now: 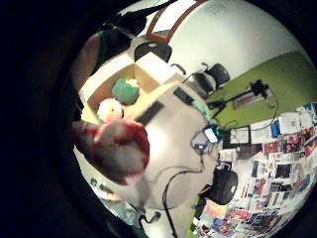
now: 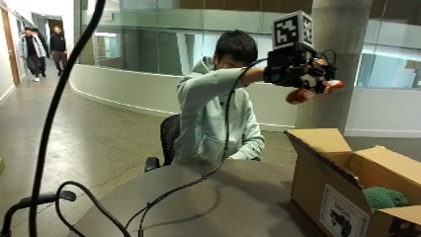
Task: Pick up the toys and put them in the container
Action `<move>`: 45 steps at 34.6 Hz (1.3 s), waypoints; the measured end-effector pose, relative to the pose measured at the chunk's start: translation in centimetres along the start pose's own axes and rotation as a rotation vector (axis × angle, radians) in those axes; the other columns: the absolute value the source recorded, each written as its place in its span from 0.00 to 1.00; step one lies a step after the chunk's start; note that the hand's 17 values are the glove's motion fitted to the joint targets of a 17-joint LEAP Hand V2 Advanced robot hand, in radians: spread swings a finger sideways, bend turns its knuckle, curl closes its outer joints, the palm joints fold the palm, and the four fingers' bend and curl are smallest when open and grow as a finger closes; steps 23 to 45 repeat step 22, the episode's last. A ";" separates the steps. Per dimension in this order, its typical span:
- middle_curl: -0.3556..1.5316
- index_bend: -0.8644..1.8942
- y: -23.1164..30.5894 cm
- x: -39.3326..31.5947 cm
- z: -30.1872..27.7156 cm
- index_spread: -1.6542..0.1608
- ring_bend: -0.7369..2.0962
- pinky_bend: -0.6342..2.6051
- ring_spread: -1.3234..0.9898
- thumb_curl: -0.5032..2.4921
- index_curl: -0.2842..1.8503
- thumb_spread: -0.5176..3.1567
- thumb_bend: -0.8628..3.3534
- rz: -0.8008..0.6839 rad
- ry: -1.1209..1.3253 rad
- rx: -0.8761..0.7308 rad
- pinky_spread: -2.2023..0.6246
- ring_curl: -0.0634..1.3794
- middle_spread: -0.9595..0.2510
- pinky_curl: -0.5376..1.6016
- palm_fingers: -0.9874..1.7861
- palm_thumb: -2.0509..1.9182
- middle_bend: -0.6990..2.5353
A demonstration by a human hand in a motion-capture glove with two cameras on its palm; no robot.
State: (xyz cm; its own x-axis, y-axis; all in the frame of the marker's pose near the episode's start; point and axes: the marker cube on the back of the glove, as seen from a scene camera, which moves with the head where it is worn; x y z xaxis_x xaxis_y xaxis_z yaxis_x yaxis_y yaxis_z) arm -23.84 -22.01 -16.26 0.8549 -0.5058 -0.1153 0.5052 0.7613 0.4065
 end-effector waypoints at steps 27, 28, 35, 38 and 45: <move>0.34 0.35 1.6 -1.8 -0.6 0.76 0.38 0.45 0.55 0.30 0.29 0.45 0.20 0.191 0.031 0.004 0.78 0.19 0.78 0.45 0.26 0.54 0.25; 0.34 0.35 1.6 -1.8 -0.6 0.76 0.38 0.45 0.55 0.30 0.29 0.45 0.20 0.191 0.031 0.004 0.78 0.19 0.78 0.45 0.26 0.54 0.25; 0.34 0.35 1.6 -1.8 -0.6 0.76 0.38 0.45 0.55 0.30 0.29 0.45 0.20 0.191 0.031 0.004 0.78 0.19 0.78 0.45 0.26 0.54 0.25; 0.34 0.35 1.6 -1.8 -0.6 0.76 0.38 0.45 0.55 0.30 0.29 0.45 0.20 0.191 0.031 0.004 0.78 0.19 0.78 0.45 0.26 0.54 0.25; 0.34 0.35 1.6 -1.8 -0.6 0.76 0.38 0.45 0.55 0.30 0.29 0.45 0.20 0.191 0.031 0.004 0.78 0.19 0.78 0.45 0.26 0.54 0.25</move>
